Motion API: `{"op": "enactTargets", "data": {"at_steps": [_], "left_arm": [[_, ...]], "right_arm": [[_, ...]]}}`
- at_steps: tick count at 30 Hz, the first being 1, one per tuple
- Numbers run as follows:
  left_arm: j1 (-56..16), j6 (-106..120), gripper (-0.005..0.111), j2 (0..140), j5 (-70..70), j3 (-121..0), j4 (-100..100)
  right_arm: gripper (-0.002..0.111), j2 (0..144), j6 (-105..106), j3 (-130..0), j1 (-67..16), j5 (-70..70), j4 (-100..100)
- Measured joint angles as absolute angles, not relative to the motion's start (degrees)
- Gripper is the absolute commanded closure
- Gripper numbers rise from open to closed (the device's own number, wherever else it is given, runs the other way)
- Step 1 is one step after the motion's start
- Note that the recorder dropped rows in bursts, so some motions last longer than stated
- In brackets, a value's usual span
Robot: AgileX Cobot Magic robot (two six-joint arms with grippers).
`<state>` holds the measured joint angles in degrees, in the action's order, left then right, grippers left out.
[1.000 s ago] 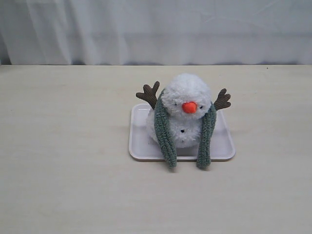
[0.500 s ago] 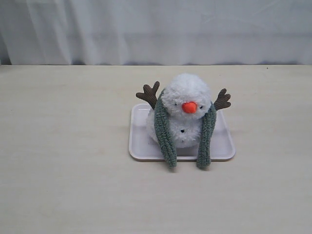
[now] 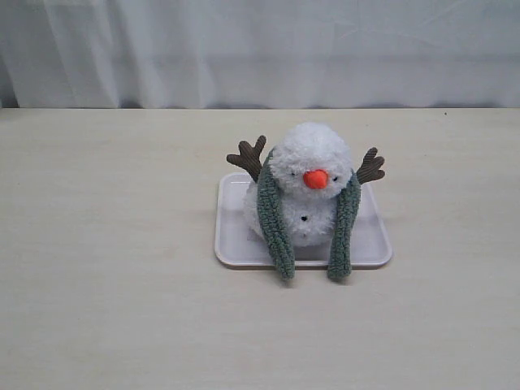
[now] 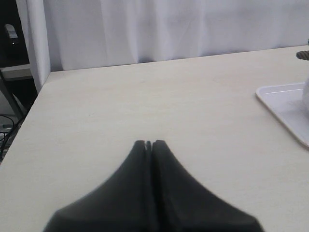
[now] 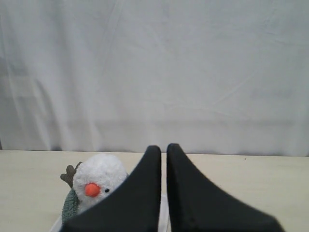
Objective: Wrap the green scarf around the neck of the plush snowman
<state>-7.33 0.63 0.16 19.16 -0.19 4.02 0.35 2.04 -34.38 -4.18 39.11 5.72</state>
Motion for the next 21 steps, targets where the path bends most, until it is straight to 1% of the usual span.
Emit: {"op": "enactTargets", "data": {"at_steps": [21], "left_arm": [[-7.33, 0.63, 0.107, 0.16, 19.16, -0.19, 4.02]], "right_arm": [[0.104, 0.35, 2.04, -34.38, -4.18, 39.11, 4.21]]}}
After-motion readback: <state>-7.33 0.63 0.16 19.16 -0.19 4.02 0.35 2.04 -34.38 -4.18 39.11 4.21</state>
